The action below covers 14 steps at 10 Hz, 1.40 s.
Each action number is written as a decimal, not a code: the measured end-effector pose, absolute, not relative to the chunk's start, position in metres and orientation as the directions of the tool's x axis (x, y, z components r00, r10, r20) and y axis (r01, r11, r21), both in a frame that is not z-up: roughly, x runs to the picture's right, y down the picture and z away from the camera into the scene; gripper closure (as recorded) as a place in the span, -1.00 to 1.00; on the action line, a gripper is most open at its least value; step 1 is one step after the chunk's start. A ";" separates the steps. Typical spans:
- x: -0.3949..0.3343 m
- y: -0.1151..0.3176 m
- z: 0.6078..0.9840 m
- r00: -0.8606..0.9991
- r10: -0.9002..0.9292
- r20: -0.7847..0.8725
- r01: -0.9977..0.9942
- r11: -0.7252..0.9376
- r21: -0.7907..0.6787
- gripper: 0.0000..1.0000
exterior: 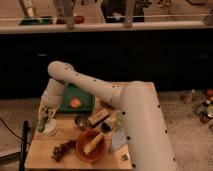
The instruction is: Place pepper in paper cup
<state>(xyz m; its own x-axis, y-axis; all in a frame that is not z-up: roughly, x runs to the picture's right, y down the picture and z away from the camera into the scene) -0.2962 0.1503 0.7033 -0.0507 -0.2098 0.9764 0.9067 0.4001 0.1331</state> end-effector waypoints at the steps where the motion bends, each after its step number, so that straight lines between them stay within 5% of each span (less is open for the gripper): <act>1: -0.296 0.153 0.703 -0.053 -0.192 0.980 0.906 0.402 0.128 1.00; 14: -0.324 0.169 0.700 -0.108 -0.031 0.994 0.910 0.400 0.111 1.00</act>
<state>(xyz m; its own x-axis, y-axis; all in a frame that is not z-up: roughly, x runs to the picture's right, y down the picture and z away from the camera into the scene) -0.3239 0.1689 0.6999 -0.1083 -0.0308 0.9936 0.9096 0.4002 0.1115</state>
